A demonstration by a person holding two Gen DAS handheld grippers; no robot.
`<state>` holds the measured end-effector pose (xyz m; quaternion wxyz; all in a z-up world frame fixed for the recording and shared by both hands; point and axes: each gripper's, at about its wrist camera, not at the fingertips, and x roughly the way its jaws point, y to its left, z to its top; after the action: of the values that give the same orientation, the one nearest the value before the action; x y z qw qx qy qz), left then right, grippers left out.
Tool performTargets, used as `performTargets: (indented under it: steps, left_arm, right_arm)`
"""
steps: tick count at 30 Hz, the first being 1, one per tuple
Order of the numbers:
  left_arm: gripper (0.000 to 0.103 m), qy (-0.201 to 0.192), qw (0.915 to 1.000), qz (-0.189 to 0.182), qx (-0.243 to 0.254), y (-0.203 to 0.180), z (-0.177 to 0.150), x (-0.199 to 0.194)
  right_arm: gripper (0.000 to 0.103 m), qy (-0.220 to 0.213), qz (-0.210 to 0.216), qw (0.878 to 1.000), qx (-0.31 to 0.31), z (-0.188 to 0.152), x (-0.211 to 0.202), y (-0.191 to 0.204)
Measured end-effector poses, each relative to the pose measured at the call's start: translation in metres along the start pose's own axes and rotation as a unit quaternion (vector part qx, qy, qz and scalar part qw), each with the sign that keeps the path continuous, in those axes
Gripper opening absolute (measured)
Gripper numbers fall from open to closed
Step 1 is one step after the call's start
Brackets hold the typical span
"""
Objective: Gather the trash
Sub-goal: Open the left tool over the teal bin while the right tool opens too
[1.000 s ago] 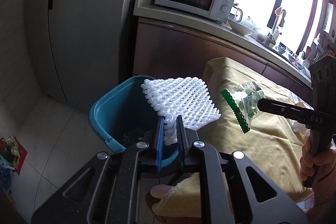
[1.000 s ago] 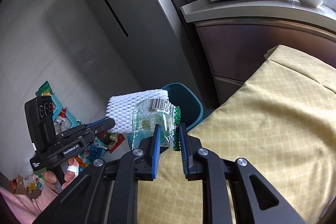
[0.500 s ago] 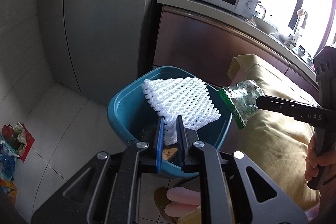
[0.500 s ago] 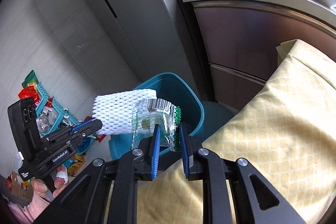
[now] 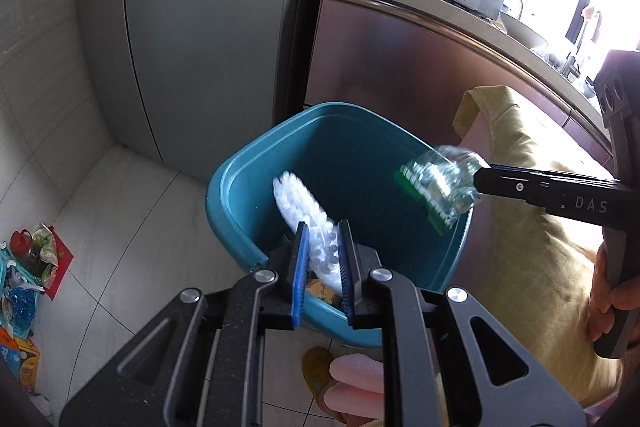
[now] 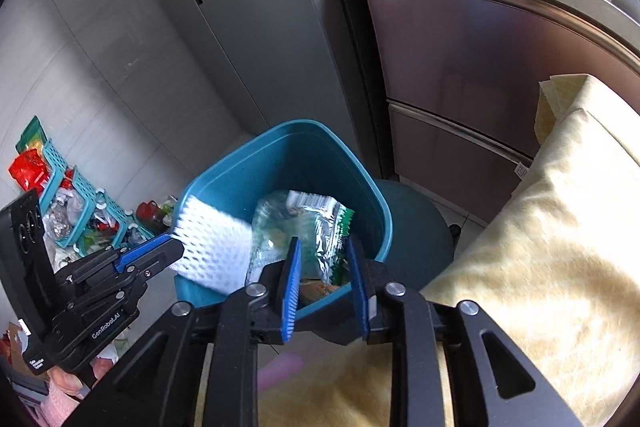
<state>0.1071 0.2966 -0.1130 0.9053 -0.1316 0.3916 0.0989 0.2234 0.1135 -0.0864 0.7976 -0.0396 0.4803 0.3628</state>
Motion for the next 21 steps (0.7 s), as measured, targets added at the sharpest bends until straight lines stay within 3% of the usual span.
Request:
performTargets:
  steps: [14,18,21]
  left_arm:
    - [0.019,-0.013,0.9993,-0.031,0.013,-0.016,-0.004,-0.013]
    - [0.029,-0.034,0.9969,-0.057,0.044,-0.037,-0.009,-0.032]
    - [0.031,-0.048,0.9925,-0.081,0.078,-0.062,-0.014,-0.047]
  right_arm:
    - [0.028,-0.022,0.008,1.0,0.006,-0.007,-0.013,-0.011]
    - [0.035,-0.051,0.013,0.999,0.013,-0.015,-0.038,-0.017]
    - [0.036,-0.079,0.017,0.997,0.017,-0.025,-0.065,-0.023]
